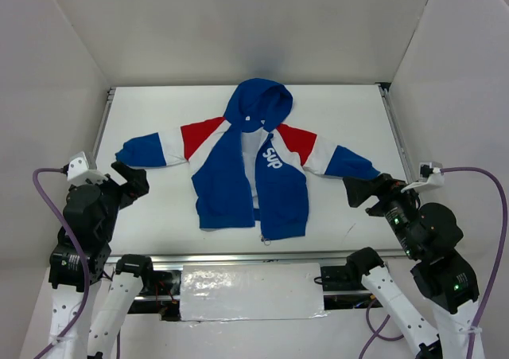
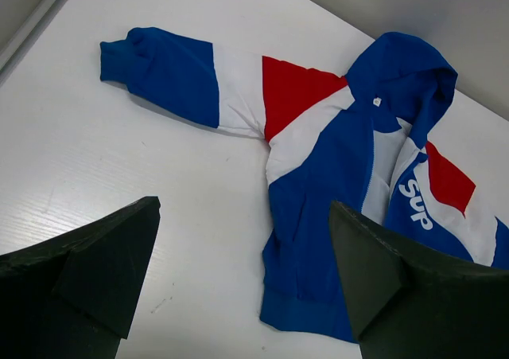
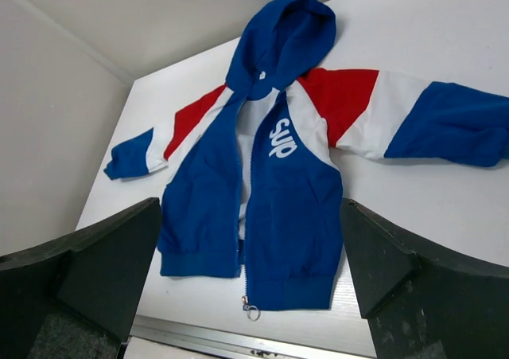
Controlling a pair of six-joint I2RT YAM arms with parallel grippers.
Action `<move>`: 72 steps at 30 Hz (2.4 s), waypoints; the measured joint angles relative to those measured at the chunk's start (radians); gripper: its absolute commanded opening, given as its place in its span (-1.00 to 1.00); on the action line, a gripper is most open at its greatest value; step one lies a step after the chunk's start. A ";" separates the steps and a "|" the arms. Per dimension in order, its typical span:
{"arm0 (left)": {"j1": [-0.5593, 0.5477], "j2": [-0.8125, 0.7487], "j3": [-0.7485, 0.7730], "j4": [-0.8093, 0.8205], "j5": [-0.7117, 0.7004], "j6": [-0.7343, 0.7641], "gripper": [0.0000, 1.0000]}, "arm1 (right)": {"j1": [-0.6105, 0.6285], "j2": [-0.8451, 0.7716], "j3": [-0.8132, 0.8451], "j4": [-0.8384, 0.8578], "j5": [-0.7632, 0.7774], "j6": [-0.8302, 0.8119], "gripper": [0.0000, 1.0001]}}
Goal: Zip up the jacket
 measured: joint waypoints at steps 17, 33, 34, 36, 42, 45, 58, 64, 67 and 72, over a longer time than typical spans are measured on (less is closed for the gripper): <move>0.000 0.003 -0.001 0.027 0.097 -0.011 0.99 | 0.000 -0.043 -0.017 0.012 -0.022 0.005 1.00; -1.064 1.014 0.352 -0.122 -0.438 -0.649 0.92 | 0.001 0.129 -0.154 0.115 -0.167 0.077 1.00; -1.076 1.064 0.356 -0.135 -0.453 -0.680 0.91 | 0.002 0.122 -0.153 0.112 -0.161 0.075 1.00; -1.090 1.128 0.330 -0.152 -0.463 -0.716 0.89 | 0.002 0.097 -0.151 0.108 -0.143 0.070 1.00; -1.092 1.194 0.253 -0.140 -0.445 -0.766 0.77 | 0.002 0.047 -0.150 0.091 -0.124 0.052 1.00; -1.084 1.216 0.253 -0.105 -0.436 -0.764 0.75 | 0.002 0.047 -0.150 0.083 -0.124 0.047 1.00; -1.046 1.305 0.240 0.034 -0.358 -0.753 0.55 | 0.002 0.034 -0.153 0.082 -0.119 0.031 1.00; -1.046 1.326 0.218 0.047 -0.344 -0.760 0.41 | 0.002 0.034 -0.156 0.082 -0.119 0.029 1.00; -1.046 1.330 0.192 0.049 -0.336 -0.761 0.33 | 0.002 0.032 -0.157 0.082 -0.120 0.029 1.00; -1.046 1.349 0.189 0.057 -0.330 -0.761 0.30 | 0.002 0.030 -0.157 0.082 -0.121 0.029 1.00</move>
